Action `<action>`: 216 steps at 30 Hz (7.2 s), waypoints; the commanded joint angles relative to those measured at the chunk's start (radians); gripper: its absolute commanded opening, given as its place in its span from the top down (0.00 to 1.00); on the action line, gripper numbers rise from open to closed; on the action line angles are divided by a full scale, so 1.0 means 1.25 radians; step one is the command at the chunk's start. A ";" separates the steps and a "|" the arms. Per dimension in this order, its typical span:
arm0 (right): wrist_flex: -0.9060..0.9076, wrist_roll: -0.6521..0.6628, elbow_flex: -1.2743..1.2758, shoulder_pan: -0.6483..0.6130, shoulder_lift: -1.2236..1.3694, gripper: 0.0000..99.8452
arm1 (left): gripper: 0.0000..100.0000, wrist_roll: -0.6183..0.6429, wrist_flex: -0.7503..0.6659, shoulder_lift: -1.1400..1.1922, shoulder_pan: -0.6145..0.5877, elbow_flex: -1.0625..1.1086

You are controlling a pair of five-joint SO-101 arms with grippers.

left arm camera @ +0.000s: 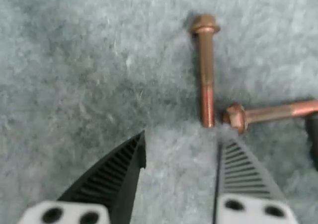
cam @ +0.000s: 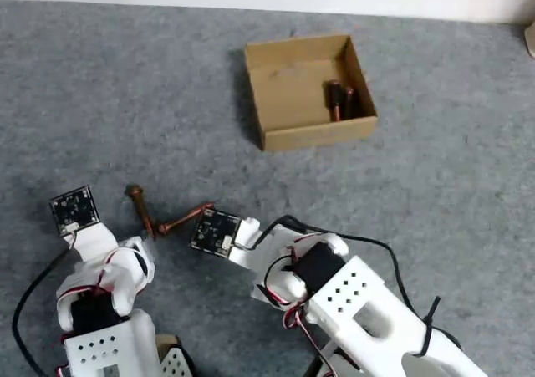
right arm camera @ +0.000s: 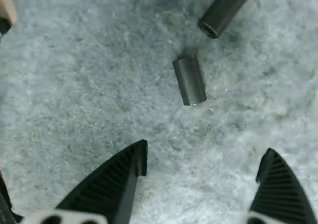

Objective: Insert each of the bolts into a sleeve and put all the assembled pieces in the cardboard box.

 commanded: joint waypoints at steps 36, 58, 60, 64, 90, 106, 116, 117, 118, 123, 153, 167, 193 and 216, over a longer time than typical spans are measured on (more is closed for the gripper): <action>-0.121 0.039 -0.074 -0.129 0.187 0.68 | 0.88 0.112 -0.096 0.008 0.143 -0.040; -0.152 0.053 -0.176 -0.112 0.364 0.68 | 0.88 0.107 -0.180 0.008 0.142 0.030; -0.141 0.072 -0.187 -0.078 0.364 0.68 | 0.88 0.107 -0.182 0.008 0.138 0.028; -0.139 0.102 -0.217 0.003 0.364 0.68 | 0.88 0.102 -0.204 0.007 0.136 0.019; -0.222 0.091 -0.195 -0.041 0.634 0.68 | 0.88 0.085 -0.237 -0.001 0.047 0.063; -0.306 0.086 -0.188 -0.056 0.641 0.86 | 0.88 0.085 -0.233 -0.002 0.047 0.063; -0.307 0.056 -0.188 -0.053 0.641 1.00 | 0.88 0.085 -0.233 -0.002 0.047 0.058; -0.305 0.056 -0.188 -0.053 0.640 1.00 | 0.88 0.085 -0.233 -0.002 0.047 0.058; -0.304 0.056 -0.188 -0.053 0.640 1.00 | 0.88 0.085 -0.233 0.001 0.048 0.057; -0.288 0.056 -0.193 -0.026 0.635 1.00 | 0.88 0.085 -0.233 0.007 0.053 0.029; -0.261 0.056 -0.145 0.064 0.478 0.99 | 0.88 0.034 -0.172 0.289 0.120 -0.233; -0.261 0.058 -0.144 0.063 0.478 0.99 | 0.88 0.149 -0.249 1.064 0.068 -0.538; -0.258 0.058 -0.141 0.058 0.476 0.99 | 0.88 0.096 -0.388 1.102 0.069 -0.461; -0.261 0.059 -0.139 0.045 0.478 0.99 | 0.88 0.126 -0.314 1.110 0.155 -0.595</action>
